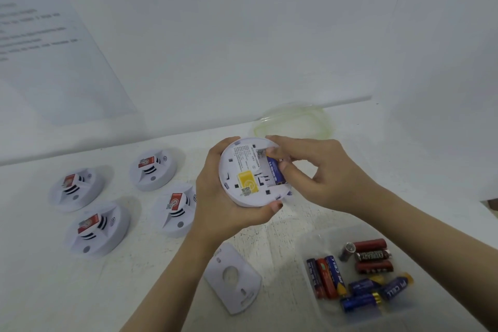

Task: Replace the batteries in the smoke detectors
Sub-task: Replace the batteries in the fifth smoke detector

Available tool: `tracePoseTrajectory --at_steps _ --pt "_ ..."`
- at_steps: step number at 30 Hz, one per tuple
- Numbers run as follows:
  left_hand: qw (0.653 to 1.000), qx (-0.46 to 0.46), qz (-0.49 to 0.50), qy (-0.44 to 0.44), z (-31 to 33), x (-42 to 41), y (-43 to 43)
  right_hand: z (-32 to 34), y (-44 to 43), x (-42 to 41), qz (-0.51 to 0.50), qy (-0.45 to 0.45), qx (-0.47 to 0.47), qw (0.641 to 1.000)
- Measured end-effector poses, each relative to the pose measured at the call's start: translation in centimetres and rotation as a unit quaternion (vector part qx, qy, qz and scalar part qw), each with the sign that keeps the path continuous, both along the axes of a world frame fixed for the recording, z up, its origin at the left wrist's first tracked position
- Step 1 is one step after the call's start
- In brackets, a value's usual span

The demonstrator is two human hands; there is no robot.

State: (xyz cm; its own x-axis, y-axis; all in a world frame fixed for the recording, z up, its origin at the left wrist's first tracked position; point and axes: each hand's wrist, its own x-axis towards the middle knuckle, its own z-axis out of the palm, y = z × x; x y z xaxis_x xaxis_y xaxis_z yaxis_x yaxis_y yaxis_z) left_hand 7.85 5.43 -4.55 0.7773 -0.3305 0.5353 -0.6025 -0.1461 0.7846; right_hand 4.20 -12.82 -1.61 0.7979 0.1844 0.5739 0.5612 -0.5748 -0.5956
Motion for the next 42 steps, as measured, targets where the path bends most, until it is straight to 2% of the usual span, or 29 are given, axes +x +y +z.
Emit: tracePoseTrajectory --at_steps 3,5,7,8,10,12,14,16,18,22,25,28,30,33,37,42 --pt "1.000 0.020 -0.007 0.017 -0.4 0.1 0.0 0.1 -0.5 0.6 -0.006 0.037 -0.025 0.999" --pt "0.999 0.040 -0.006 0.028 -0.9 0.3 0.1 0.2 -0.8 1.1 -0.010 0.120 0.056 0.991" --pt "0.998 0.044 0.005 0.051 -1.4 0.5 0.4 0.2 -1.2 1.8 -0.022 0.202 0.156 0.967" --pt "0.997 0.045 0.013 0.059 -1.6 0.4 0.5 -0.1 -1.4 2.2 -0.044 0.221 0.154 0.962" --pt "0.996 0.050 0.028 0.068 -2.1 0.3 0.8 -0.8 -2.2 3.1 -0.093 0.249 0.022 0.964" --pt "0.995 0.053 0.036 0.073 -2.5 0.3 1.1 -1.6 -2.7 3.8 -0.109 0.300 -0.129 0.939" --pt "0.995 0.049 0.044 0.077 -2.8 0.2 1.3 -2.4 -2.8 4.3 -0.103 0.359 -0.195 0.907" --pt "0.995 0.049 0.052 0.076 -2.9 0.1 1.5 -2.8 -2.2 4.4 -0.094 0.378 -0.216 0.895" --pt "0.994 0.053 0.056 0.075 -3.0 0.1 1.7 -3.1 -1.7 4.5 -0.094 0.366 -0.217 0.900" --pt "0.994 0.052 0.055 0.082 -3.2 0.0 2.1 -3.1 -1.7 4.4 -0.094 0.384 -0.144 0.907" --pt "0.994 0.049 0.053 0.086 -3.2 -0.2 2.4 -2.3 -1.7 3.7 -0.098 0.337 -0.054 0.935" --pt "0.993 0.052 0.057 0.084 -3.2 -0.4 2.7 -0.7 -0.8 2.4 -0.097 0.207 0.064 0.971" --pt "0.993 0.050 0.059 0.084 -3.1 -0.6 2.8 0.3 0.2 1.4 -0.053 0.126 0.090 0.986" --pt "0.994 0.042 0.049 0.090 -2.7 -1.0 3.1 0.4 1.6 0.0 -0.002 0.033 0.013 0.999" --pt "0.995 0.030 0.032 0.094 -2.1 -1.8 3.7 -0.5 2.9 -1.0 0.036 -0.046 -0.144 0.988" --pt "0.993 0.007 0.044 0.107 -1.8 -2.7 4.7 -0.8 3.8 -2.1 0.075 -0.045 -0.142 0.986"
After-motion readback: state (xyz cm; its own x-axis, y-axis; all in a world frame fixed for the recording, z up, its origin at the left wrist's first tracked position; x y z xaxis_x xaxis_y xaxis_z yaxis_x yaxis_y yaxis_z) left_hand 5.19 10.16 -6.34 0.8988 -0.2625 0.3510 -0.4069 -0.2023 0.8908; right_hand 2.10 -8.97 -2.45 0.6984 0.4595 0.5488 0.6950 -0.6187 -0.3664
